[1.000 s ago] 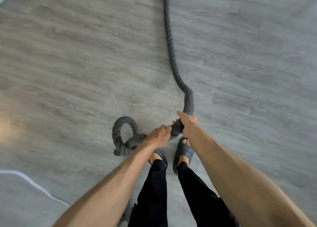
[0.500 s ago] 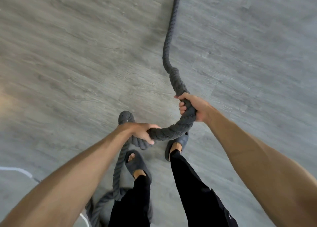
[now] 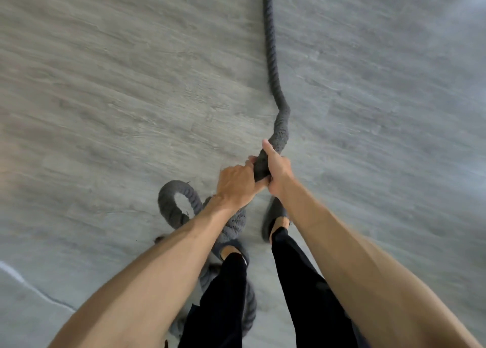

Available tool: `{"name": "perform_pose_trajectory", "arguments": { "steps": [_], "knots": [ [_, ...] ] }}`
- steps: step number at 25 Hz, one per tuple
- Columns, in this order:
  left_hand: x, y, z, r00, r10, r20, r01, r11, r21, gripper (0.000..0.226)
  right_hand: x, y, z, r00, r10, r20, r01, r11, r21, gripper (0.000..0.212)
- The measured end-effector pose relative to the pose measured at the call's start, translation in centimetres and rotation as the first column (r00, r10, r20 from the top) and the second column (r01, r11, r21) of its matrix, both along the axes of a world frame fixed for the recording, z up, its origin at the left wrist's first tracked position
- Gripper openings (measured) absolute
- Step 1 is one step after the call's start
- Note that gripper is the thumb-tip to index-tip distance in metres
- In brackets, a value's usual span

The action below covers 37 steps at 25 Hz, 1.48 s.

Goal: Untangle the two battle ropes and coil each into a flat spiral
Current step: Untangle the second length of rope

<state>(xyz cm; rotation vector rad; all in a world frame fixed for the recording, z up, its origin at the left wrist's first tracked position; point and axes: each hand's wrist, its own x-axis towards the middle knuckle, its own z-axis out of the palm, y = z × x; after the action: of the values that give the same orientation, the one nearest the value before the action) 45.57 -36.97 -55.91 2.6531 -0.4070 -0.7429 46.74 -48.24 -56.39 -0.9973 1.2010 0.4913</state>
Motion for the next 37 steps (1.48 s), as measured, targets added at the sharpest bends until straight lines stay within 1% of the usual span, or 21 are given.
{"name": "perform_pose_trajectory", "arguments": {
  "steps": [1, 2, 3, 4, 5, 7, 8, 10, 11, 13, 15, 17, 18, 21, 24, 25, 28, 29, 32, 35, 37],
  "knots": [
    [-1.5, 0.9, 0.2, 0.991, 0.080, -0.103, -0.088, 0.993, -0.073, 0.058, -0.5, 1.0, 0.0, 1.000, -0.014, -0.028, 0.013, 0.999, -0.035, 0.058],
    [-2.7, 2.3, 0.2, 0.948, 0.178, -0.265, -0.225, 0.961, -0.160, 0.058, -1.1, 1.6, -0.1, 0.999, -0.031, -0.034, 0.028, 0.997, -0.065, 0.048],
    [-3.8, 3.9, -0.2, 0.854, 0.246, -0.459, -0.372, 0.905, -0.207, 0.059, -1.7, 1.9, -0.4, 0.999, -0.044, -0.026, 0.042, 0.996, -0.081, 0.043],
    [-5.0, 5.8, -0.7, 0.764, 0.228, -0.604, -0.434, 0.874, -0.220, 0.063, -2.5, 2.2, -0.5, 0.998, -0.058, -0.019, 0.056, 0.995, -0.080, 0.043],
    [-6.0, 7.7, -1.3, 0.723, 0.160, -0.672, -0.392, 0.896, -0.208, 0.068, -3.4, 2.3, -0.7, 0.997, -0.076, -0.017, 0.075, 0.996, -0.056, 0.043],
    [-7.9, 11.1, -2.9, 0.715, 0.057, -0.697, -0.198, 0.972, -0.124, 0.078, -4.8, 2.4, -0.9, 0.994, -0.104, -0.023, 0.105, 0.994, 0.045, 0.043],
    [-8.6, 11.8, -3.6, 0.709, 0.048, -0.703, -0.157, 0.983, -0.091, 0.083, -5.0, 2.1, -0.8, 0.994, -0.104, -0.026, 0.106, 0.989, 0.102, 0.043],
    [-9.4, 11.4, -3.7, 0.703, 0.080, -0.707, -0.207, 0.974, -0.096, 0.085, -5.0, 1.1, -0.2, 0.990, -0.140, -0.029, 0.143, 0.971, 0.193, 0.043],
    [-9.5, 10.8, -3.3, 0.715, 0.081, -0.695, -0.223, 0.968, -0.117, 0.079, -5.1, 0.5, 0.4, 0.987, -0.162, -0.020, 0.163, 0.962, 0.217, 0.044],
    [-9.1, 10.0, -2.6, 0.735, 0.094, -0.672, -0.212, 0.972, -0.096, 0.068, -5.1, -0.3, 1.2, 0.982, -0.189, 0.000, 0.184, 0.955, 0.234, 0.045],
    [-9.4, 9.7, -2.1, 0.745, 0.112, -0.658, -0.197, 0.979, -0.056, 0.068, -5.7, -0.5, 1.7, 0.977, -0.209, 0.049, 0.194, 0.957, 0.218, 0.049],
    [-11.4, 10.1, -2.2, 0.758, 0.139, -0.637, -0.238, 0.969, -0.071, 0.065, -6.8, 0.2, 1.9, 0.985, -0.133, 0.114, 0.107, 0.972, 0.207, 0.058],
    [-13.0, 10.5, -2.3, 0.768, 0.180, -0.614, -0.281, 0.957, -0.072, 0.062, -7.6, 1.2, 1.7, 0.992, -0.039, 0.117, 0.018, 0.984, 0.180, 0.065],
    [-18.6, 11.6, -2.5, 0.748, 0.348, -0.565, -0.438, 0.899, -0.026, 0.056, -12.2, 6.1, 0.0, 0.963, 0.268, -0.009, -0.266, 0.961, 0.081, 0.081],
    [-24.0, 12.7, -2.8, 0.713, 0.407, -0.571, -0.491, 0.871, 0.008, 0.053, -17.3, 10.7, -3.1, 0.919, 0.360, -0.161, -0.356, 0.933, 0.051, 0.087],
    [-25.7, 13.4, -3.0, 0.709, 0.442, -0.550, -0.517, 0.855, 0.020, 0.052, -18.7, 12.1, -3.8, 0.907, 0.380, -0.183, -0.376, 0.925, 0.053, 0.081],
    [-30.5, 15.6, -3.8, 0.661, 0.560, -0.500, -0.657, 0.753, -0.025, 0.050, -21.8, 16.4, -3.7, 0.891, 0.420, -0.173, -0.437, 0.896, -0.074, 0.038],
    [-31.9, 16.3, -3.7, 0.639, 0.593, -0.489, -0.704, 0.708, -0.062, 0.054, -22.3, 17.5, -3.2, 0.897, 0.414, -0.158, -0.434, 0.891, -0.132, 0.031],
    [-35.4, 18.6, -3.5, 0.527, 0.694, -0.491, -0.830, 0.544, -0.122, 0.068, -22.9, 19.6, -1.7, 0.963, 0.248, -0.101, -0.265, 0.938, -0.224, 0.034],
    [-39.6, 20.9, -3.8, 0.364, 0.747, -0.556, -0.927, 0.347, -0.141, 0.071, -21.8, 21.3, 0.7, 0.993, 0.104, -0.047, -0.108, 0.992, -0.073, 0.029],
    [-41.2, 23.1, -4.2, 0.230, 0.759, -0.610, -0.970, 0.231, -0.078, 0.093, -20.6, 22.1, 2.6, 0.994, 0.097, -0.047, -0.093, 0.992, 0.091, 0.029]
  ]
}}
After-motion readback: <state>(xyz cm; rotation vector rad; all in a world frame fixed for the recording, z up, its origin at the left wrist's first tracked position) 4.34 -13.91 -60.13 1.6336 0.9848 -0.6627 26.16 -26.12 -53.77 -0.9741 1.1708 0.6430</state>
